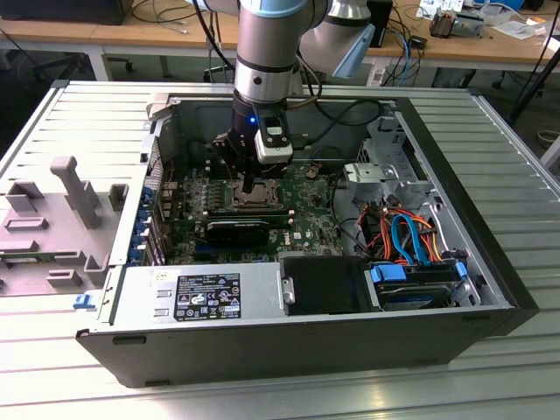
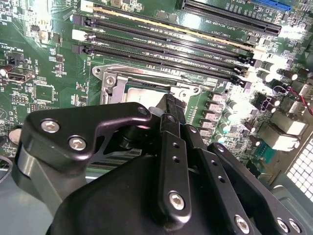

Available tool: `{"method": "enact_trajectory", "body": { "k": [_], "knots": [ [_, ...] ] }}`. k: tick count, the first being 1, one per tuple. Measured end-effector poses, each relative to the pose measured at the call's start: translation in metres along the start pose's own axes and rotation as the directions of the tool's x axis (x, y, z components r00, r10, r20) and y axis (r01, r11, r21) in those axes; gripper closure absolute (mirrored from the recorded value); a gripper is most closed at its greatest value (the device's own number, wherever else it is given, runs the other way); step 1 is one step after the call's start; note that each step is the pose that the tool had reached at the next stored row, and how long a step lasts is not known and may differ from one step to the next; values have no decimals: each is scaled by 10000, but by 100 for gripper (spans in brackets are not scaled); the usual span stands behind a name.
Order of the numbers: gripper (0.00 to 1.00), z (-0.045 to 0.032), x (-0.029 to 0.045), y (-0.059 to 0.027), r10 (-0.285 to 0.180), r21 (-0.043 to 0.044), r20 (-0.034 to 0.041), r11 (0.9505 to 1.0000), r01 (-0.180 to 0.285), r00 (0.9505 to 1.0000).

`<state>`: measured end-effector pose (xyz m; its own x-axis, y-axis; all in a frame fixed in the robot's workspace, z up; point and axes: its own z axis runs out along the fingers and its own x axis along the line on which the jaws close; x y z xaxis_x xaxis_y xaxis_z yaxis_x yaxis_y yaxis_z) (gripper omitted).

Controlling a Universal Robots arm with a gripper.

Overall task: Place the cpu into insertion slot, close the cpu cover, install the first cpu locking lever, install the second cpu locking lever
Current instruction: 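Install the first cpu locking lever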

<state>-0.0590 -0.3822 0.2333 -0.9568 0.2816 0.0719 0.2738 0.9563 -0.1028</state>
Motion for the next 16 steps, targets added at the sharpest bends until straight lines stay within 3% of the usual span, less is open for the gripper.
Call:
{"method": "enact_trajectory", "body": {
  "k": [16],
  "knots": [
    [89, 0, 0, 0, -83, 6, 9, 10000, 83, 10000]
  ]
}}
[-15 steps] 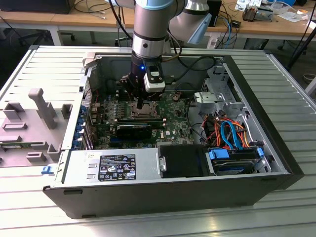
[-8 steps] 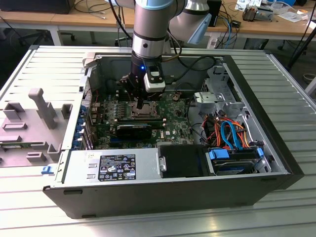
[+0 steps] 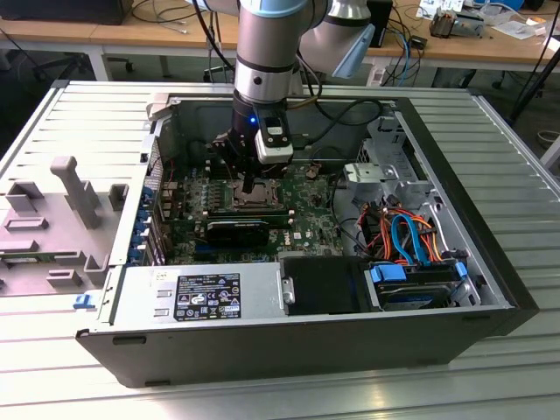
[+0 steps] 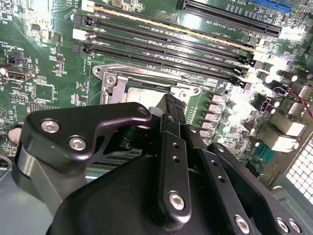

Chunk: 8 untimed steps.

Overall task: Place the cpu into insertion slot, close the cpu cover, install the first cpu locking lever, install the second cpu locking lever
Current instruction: 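Install the first cpu locking lever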

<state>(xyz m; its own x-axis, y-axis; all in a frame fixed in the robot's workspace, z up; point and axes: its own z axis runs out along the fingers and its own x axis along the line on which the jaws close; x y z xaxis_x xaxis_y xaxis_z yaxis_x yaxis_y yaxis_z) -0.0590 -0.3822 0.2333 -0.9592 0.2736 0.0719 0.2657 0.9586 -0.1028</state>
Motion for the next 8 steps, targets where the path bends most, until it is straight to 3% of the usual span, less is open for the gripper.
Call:
{"method": "enact_trajectory", "body": {
  "k": [8],
  "knots": [
    [89, 0, 0, 0, -39, 3, 4, 10000, 39, 10000]
  ]
}}
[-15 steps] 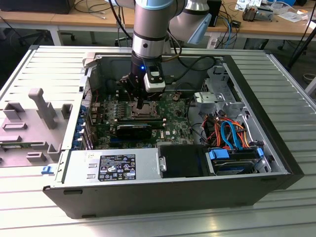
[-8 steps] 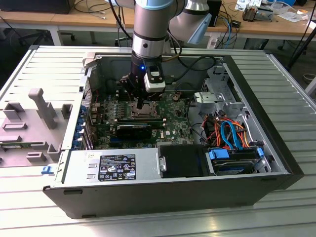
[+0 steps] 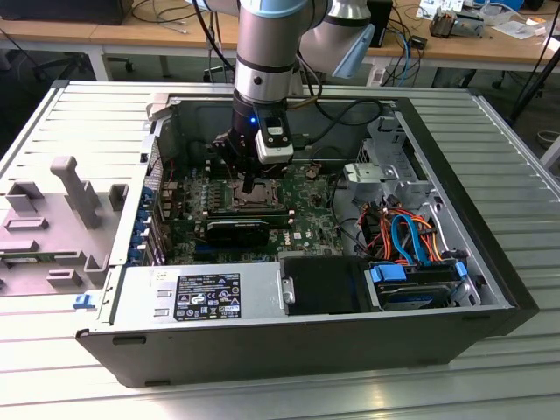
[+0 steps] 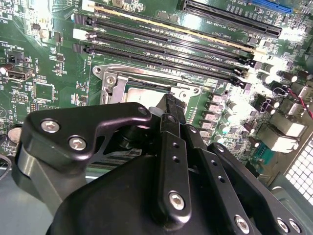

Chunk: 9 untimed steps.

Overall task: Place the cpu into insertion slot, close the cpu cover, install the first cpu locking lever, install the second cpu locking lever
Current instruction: 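Install the first cpu locking lever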

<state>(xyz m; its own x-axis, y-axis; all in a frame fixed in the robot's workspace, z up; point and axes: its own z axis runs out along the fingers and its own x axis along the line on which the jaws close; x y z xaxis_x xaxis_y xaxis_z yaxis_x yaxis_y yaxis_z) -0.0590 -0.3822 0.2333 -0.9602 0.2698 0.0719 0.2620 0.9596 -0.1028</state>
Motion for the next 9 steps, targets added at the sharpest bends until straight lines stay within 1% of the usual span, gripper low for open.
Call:
{"method": "enact_trajectory", "body": {
  "k": [9],
  "knots": [
    [89, 0, 0, 0, -42, 3, 4, 10000, 42, 10000]
  ]
}}
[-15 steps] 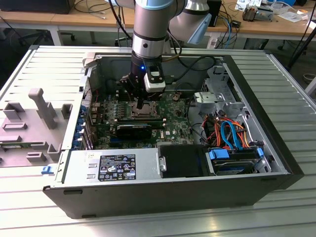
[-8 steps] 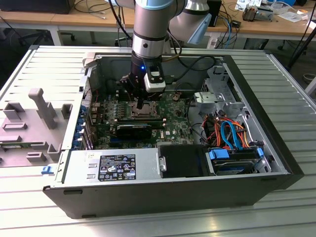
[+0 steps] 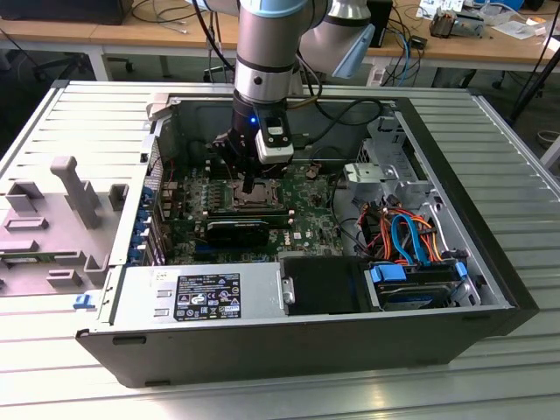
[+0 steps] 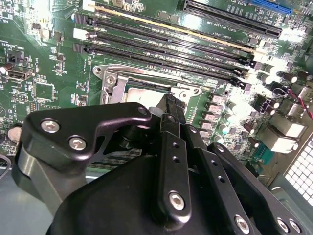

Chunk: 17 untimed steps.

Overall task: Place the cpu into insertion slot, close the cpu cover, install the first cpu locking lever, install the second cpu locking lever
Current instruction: 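Install the first cpu locking lever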

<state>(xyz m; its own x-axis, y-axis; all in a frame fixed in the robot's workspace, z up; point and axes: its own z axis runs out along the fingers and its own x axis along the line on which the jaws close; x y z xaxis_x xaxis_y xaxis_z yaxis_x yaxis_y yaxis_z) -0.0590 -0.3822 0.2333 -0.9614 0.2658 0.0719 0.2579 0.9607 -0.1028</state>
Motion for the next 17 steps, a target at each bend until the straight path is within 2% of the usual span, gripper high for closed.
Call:
{"method": "enact_trajectory", "body": {
  "k": [17],
  "knots": [
    [89, 0, 0, 0, -91, 7, 9, 10000, 91, 10000]
  ]
}}
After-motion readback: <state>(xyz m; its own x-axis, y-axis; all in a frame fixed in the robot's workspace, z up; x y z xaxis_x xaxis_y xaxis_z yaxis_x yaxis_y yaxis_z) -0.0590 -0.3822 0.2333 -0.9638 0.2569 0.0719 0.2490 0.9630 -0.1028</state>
